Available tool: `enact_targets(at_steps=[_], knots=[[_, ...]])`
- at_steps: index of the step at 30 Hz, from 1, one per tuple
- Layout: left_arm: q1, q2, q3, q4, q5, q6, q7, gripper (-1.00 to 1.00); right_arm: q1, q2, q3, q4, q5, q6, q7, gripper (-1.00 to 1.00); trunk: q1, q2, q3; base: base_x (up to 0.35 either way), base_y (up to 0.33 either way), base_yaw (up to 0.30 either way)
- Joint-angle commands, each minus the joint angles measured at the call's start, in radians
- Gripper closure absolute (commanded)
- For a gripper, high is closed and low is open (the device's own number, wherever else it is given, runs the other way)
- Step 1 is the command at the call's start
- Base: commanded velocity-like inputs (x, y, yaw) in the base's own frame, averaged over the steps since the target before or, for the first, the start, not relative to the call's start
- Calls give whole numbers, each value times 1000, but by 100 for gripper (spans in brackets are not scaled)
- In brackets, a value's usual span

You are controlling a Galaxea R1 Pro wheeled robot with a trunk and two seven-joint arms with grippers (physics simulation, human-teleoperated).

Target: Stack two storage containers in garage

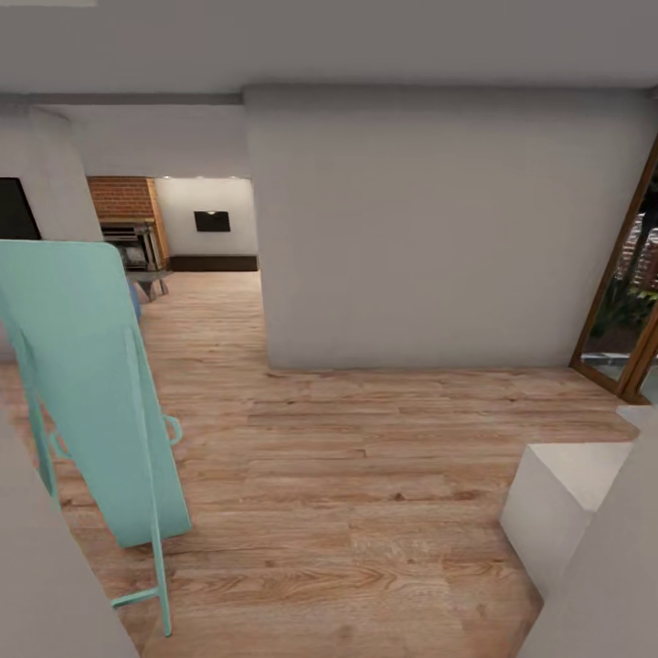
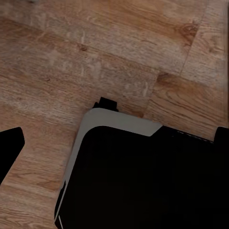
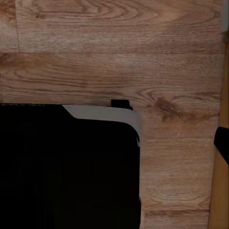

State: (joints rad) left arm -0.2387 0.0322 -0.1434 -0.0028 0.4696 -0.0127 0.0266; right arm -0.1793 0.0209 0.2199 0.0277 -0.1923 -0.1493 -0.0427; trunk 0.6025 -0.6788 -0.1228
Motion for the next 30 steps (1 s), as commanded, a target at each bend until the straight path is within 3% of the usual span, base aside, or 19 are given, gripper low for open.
enact_targets(at_steps=[1, 30], knots=[[-1, 0, -9, 0, 8, -1, 3, -100, -2, 1, 9, 3, -9, -6, -2, -100, 1, -1, -1, 318, -9, 0], [-1, 0, -9, 0, 8, -1, 3, -100, -2, -2, 17, 3, -6, 3, -5, -100, 1, -1, -1, 318, 0, 0]])
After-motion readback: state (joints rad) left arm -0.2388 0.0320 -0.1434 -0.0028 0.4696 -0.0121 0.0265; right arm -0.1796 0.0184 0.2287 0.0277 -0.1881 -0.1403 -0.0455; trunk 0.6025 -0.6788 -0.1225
